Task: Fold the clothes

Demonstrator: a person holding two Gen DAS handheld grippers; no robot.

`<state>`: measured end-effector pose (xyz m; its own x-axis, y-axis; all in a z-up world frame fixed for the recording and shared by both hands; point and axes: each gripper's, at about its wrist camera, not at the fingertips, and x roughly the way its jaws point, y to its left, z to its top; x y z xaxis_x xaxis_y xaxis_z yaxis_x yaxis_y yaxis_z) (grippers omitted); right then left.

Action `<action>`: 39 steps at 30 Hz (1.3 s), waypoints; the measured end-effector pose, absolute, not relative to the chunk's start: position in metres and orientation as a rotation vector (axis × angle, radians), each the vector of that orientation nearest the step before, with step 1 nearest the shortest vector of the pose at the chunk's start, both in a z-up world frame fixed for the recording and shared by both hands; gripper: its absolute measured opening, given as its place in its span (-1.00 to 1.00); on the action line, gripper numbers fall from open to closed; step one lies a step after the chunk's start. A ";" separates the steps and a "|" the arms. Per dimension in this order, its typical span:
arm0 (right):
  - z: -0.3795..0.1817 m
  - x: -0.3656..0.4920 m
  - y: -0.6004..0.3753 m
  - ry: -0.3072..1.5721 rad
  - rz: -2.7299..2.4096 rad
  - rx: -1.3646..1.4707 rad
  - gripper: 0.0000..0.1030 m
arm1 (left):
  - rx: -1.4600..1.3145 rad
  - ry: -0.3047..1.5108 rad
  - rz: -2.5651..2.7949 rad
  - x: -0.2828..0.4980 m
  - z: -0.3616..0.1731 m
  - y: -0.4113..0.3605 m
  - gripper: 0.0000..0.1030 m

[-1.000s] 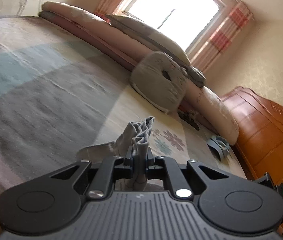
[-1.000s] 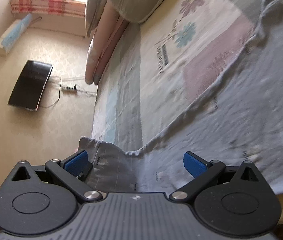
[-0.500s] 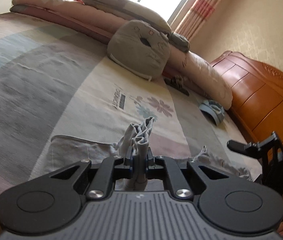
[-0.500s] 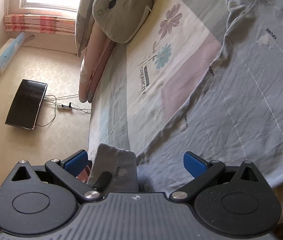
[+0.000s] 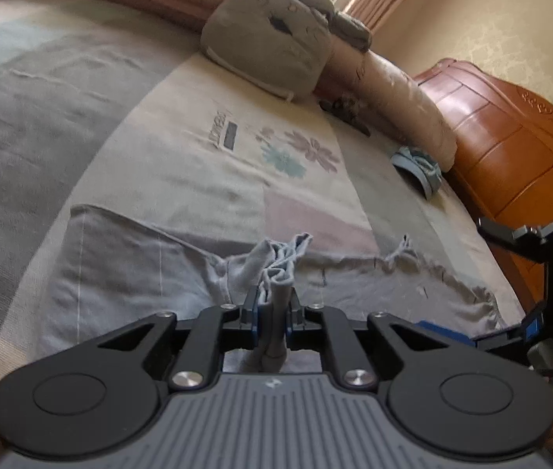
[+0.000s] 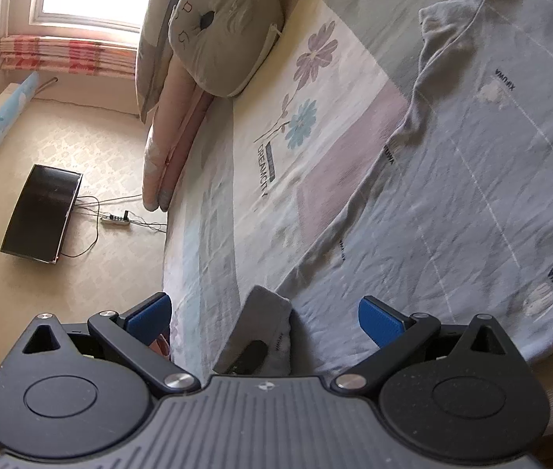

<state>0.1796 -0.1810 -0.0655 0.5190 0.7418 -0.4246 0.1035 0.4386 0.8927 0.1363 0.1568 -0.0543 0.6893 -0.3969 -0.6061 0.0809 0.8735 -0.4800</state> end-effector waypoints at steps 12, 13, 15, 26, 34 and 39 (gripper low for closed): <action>-0.056 0.183 -0.168 0.958 0.542 0.965 1.00 | -0.391 0.709 -0.198 0.136 -0.029 0.216 0.42; -0.054 0.184 -0.163 0.963 0.568 0.946 1.00 | -0.412 0.723 -0.193 0.141 -0.034 0.225 0.42; -0.052 0.185 -0.151 0.973 0.618 0.907 1.00 | -0.462 0.767 -0.198 0.155 -0.049 0.238 0.42; -0.041 0.175 -0.102 0.999 0.777 0.624 1.00 | -0.564 0.779 -0.250 0.163 -0.054 0.255 0.54; -0.053 0.167 -0.033 0.882 0.982 0.158 1.00 | -0.665 0.881 -0.327 0.196 -0.075 0.259 0.59; -0.072 0.156 -0.031 0.931 0.948 0.095 1.00 | -0.695 0.893 -0.314 0.213 -0.087 0.262 0.59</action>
